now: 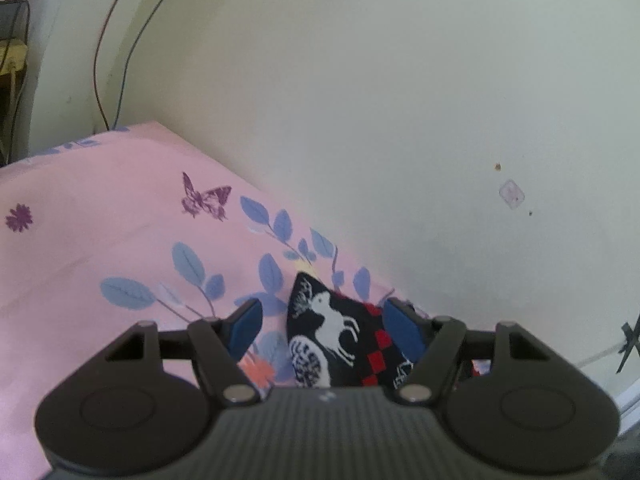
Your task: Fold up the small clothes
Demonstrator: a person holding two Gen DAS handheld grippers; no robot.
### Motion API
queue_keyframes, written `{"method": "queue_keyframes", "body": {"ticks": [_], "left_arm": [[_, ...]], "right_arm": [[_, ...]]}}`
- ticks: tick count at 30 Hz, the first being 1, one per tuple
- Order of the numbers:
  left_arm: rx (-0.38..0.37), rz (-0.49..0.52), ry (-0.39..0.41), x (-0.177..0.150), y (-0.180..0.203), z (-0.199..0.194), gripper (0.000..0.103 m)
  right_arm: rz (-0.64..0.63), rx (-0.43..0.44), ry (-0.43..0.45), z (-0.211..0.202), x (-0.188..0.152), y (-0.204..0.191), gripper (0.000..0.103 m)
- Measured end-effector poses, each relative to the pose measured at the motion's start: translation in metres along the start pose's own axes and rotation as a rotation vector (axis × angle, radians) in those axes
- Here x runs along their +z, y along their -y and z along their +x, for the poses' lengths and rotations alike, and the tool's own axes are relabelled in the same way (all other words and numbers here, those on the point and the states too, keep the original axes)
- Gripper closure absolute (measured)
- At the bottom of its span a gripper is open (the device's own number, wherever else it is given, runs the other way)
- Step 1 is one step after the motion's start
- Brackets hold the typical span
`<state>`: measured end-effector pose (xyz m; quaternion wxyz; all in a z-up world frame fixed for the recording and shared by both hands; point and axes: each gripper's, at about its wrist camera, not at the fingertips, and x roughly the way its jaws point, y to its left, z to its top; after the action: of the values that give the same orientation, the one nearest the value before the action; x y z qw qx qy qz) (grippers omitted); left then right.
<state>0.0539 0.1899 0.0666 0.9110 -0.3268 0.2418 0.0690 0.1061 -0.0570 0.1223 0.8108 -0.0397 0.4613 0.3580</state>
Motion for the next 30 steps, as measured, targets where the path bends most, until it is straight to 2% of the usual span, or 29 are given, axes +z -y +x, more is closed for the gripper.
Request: {"method": "queue_keyframes", "body": {"ticks": [2, 4, 5, 6, 7, 8, 9, 12, 15, 16, 18, 19, 20, 23, 25, 26, 27, 28, 30], "left_arm": [[-0.005, -0.003, 0.002, 0.002, -0.001, -0.001, 0.035], [-0.006, -0.002, -0.001, 0.003, -0.001, 0.0, 0.035], [-0.001, -0.002, -0.005, 0.003, -0.001, 0.001, 0.035], [0.006, -0.004, -0.011, 0.003, -0.001, 0.002, 0.035], [0.013, -0.008, -0.015, 0.003, -0.002, 0.003, 0.035], [0.018, -0.014, -0.017, 0.003, -0.002, 0.004, 0.035], [0.025, -0.023, -0.017, 0.003, -0.003, 0.004, 0.035], [0.057, -0.056, -0.014, 0.004, -0.01, 0.006, 0.035], [0.048, -0.098, -0.017, 0.007, -0.019, 0.007, 0.035], [0.039, -0.105, -0.018, 0.008, -0.021, 0.006, 0.035], [0.035, -0.1, -0.016, 0.008, -0.022, 0.006, 0.035], [0.039, -0.092, -0.019, 0.008, -0.021, 0.007, 0.035], [0.042, -0.087, -0.023, 0.007, -0.02, 0.008, 0.035], [0.031, -0.071, -0.049, 0.003, -0.015, 0.015, 0.035], [0.032, -0.04, -0.062, -0.002, -0.008, 0.02, 0.035], [0.037, -0.018, -0.068, -0.005, -0.004, 0.023, 0.035], [0.039, 0.006, -0.07, -0.009, 0.001, 0.026, 0.035], [0.035, 0.026, -0.071, -0.012, 0.006, 0.027, 0.035], [0.024, 0.077, -0.071, -0.02, 0.015, 0.031, 0.036]], "right_arm": [[-0.107, -0.036, -0.045, 0.028, -0.003, -0.018, 0.048], [-0.206, -0.13, -0.082, 0.051, -0.012, -0.024, 0.048], [-0.215, -0.156, -0.109, 0.063, -0.014, -0.02, 0.054], [-0.198, -0.142, -0.066, 0.061, -0.017, -0.016, 0.065], [-0.175, -0.158, -0.063, 0.059, -0.015, -0.011, 0.075], [-0.127, -0.121, -0.053, 0.053, -0.01, -0.005, 0.101], [-0.026, -0.054, -0.028, 0.045, -0.002, 0.005, 0.102], [0.17, 0.069, 0.098, 0.025, 0.024, 0.022, 0.102], [0.319, 0.187, 0.161, 0.035, 0.049, 0.027, 0.101], [0.35, 0.223, 0.148, 0.046, 0.055, 0.026, 0.101], [0.381, 0.256, 0.024, 0.071, 0.061, 0.023, 0.099], [0.379, 0.238, -0.003, 0.075, 0.061, 0.025, 0.099], [0.374, 0.219, 0.016, 0.069, 0.057, 0.03, 0.099], [0.368, 0.172, 0.121, 0.023, 0.035, 0.06, 0.099], [0.398, 0.069, 0.233, -0.016, 0.007, 0.096, 0.093], [0.416, 0.009, 0.28, -0.033, -0.008, 0.112, 0.081], [0.428, -0.065, 0.324, -0.049, -0.022, 0.129, 0.062], [0.435, -0.167, 0.365, -0.066, -0.036, 0.145, 0.055], [0.445, -0.299, 0.397, -0.088, -0.053, 0.177, 0.053]]}}
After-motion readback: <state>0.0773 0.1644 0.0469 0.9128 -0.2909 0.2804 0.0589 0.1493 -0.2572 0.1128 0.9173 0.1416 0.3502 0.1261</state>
